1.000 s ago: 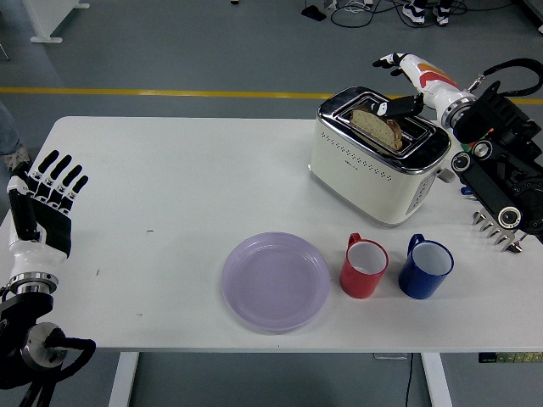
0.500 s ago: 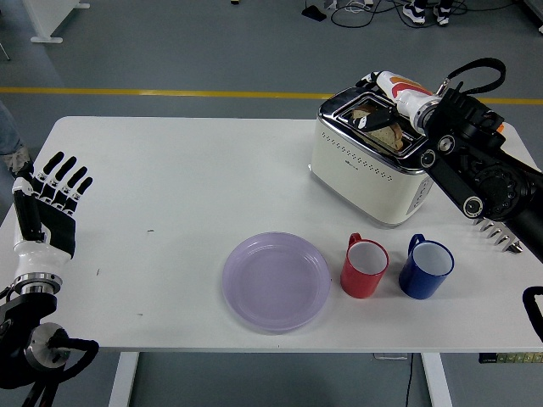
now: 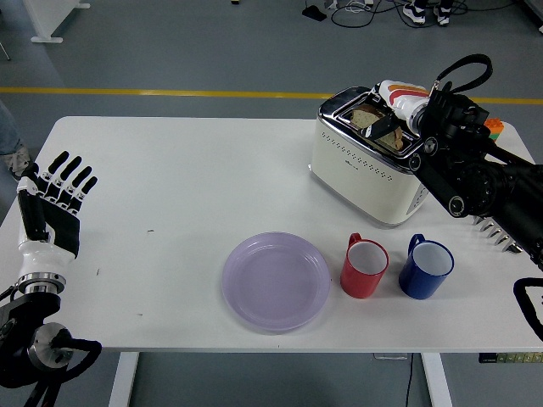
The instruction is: Push plate across desktop,pick up the break from the machine,place the break in the plate
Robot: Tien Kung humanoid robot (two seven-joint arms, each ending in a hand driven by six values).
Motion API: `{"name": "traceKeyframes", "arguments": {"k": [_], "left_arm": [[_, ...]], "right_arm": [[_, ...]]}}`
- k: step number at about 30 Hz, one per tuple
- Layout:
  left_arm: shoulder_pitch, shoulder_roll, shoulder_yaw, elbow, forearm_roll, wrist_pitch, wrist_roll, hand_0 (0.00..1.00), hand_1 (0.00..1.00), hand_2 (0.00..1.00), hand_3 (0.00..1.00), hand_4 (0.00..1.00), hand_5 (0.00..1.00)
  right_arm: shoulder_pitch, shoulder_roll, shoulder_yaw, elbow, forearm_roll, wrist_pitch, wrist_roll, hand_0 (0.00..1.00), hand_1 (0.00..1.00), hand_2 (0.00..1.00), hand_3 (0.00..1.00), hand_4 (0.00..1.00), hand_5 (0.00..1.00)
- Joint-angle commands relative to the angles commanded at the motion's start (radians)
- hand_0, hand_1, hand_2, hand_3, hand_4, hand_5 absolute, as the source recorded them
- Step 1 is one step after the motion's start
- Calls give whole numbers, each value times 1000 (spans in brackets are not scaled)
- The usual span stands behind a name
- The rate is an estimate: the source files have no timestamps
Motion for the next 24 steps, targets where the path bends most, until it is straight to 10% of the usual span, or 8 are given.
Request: {"name": "traceKeyframes", "arguments": {"k": [2, 3, 24], "left_arm": [[-1, 0, 1, 1, 0, 0, -1, 745, 752, 757, 728, 523, 998], [-1, 0, 2, 1, -1, 0, -1, 757, 762, 766, 745, 515, 998], [-1, 3, 7, -2, -4, -2, -11, 782, 779, 786, 766, 499, 998]], "right_arm": [[2, 2, -9, -5, 6, -5, -2, 620, 580, 566, 688, 808, 322], [5, 5, -20, -10, 14, -6, -3, 462, 451, 454, 602, 753, 293], [4, 5, -81, -25, -30, -139, 4, 199, 277, 354, 461, 406, 60]]}}
